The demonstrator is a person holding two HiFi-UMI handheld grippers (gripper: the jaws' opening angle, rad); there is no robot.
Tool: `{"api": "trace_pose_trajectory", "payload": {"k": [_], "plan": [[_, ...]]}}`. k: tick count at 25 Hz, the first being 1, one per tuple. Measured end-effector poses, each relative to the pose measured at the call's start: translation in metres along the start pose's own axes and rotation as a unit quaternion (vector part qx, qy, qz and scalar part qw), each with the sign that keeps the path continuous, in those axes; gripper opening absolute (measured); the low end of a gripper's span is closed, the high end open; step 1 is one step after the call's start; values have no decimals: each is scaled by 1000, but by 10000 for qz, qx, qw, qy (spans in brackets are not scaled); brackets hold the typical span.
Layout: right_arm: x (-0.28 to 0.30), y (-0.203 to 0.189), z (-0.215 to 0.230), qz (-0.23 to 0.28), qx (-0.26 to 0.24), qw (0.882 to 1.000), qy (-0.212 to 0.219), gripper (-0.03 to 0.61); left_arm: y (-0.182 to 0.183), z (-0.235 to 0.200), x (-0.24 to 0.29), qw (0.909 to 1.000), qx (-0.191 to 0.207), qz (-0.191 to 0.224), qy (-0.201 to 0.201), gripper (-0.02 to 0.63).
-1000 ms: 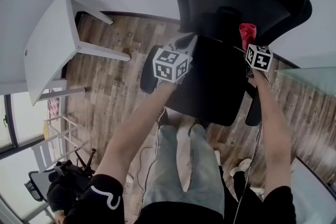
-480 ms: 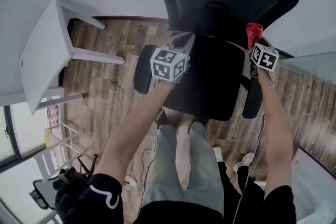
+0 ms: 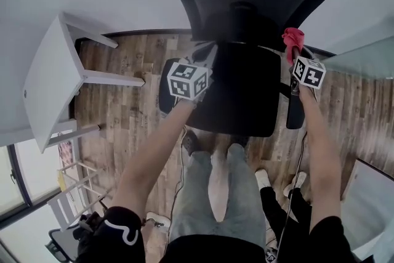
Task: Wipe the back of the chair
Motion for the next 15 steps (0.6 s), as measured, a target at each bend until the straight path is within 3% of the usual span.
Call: {"api": "trace_pose_trajectory", "payload": {"k": [8, 15], "plan": [[-51, 17, -57, 143, -53, 9982, 583, 72, 20, -14, -49, 10000, 57, 30, -48, 25], [-104, 59, -133, 591, -225, 9904, 1228, 71, 58, -24, -110, 9994, 251, 238, -4, 25]]}}
Point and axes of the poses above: the fingertips, and each gripper's own axes: x forward along the fingers, z to its right, y out of its top, the point moved 6 cm from there along -x, backward along the fingers, and after that the axes turned 3 degrees about z, right-handed, at the moved point
